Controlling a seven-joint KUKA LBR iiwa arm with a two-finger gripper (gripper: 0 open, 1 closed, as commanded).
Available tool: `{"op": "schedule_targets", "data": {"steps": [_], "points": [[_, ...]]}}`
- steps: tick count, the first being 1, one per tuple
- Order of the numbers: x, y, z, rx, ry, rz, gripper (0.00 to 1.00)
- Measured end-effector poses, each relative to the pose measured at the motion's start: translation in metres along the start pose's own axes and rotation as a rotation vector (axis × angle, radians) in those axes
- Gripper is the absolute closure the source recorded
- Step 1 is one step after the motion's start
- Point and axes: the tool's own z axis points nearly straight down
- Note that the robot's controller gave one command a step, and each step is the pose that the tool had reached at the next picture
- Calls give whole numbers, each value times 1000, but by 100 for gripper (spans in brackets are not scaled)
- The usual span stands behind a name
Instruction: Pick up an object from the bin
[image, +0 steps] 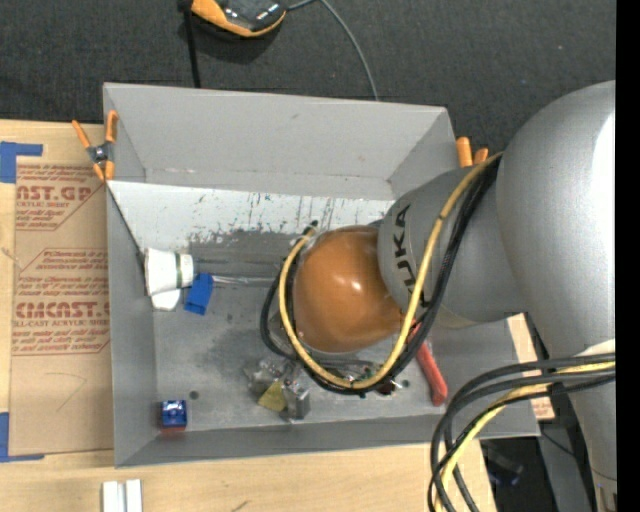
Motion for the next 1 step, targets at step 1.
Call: {"op": "schedule_targets", "data": {"steps": [1], "points": [[0,0,0,0,0,0,100]]}}
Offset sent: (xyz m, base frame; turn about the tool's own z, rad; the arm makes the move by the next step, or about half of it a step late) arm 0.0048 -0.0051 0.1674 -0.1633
